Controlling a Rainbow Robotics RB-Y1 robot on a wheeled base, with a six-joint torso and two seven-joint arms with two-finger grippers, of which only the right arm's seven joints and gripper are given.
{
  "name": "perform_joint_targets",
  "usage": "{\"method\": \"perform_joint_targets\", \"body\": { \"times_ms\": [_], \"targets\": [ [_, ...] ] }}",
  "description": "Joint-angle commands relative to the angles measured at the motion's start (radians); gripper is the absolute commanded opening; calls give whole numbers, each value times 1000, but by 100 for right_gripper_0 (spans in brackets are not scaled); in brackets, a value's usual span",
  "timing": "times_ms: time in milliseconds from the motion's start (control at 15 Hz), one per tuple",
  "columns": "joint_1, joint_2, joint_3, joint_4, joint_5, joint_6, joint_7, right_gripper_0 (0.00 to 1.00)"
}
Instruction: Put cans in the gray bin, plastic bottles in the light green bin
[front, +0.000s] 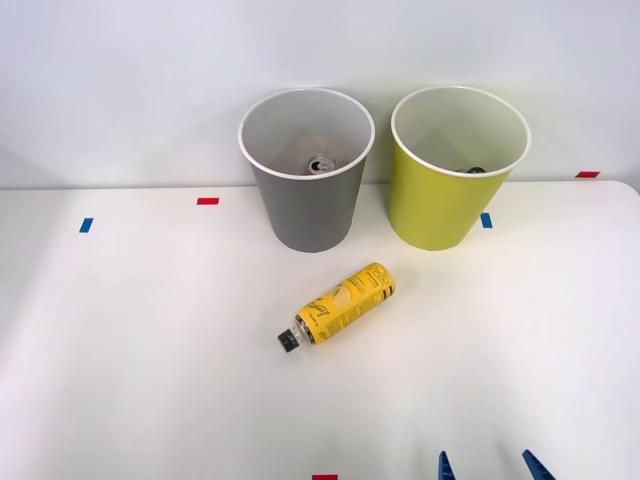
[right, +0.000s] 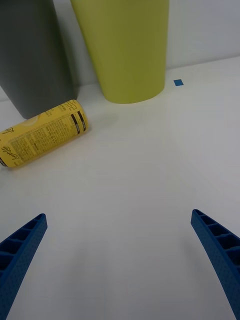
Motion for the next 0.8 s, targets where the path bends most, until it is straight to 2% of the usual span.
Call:
{"method": "perform_joint_targets", "body": {
  "times_ms": [67,800],
  "targets": [
    [0,0,0,0,0,0,0,100],
    [0,0,0,0,0,0,0,100]
  ]
}}
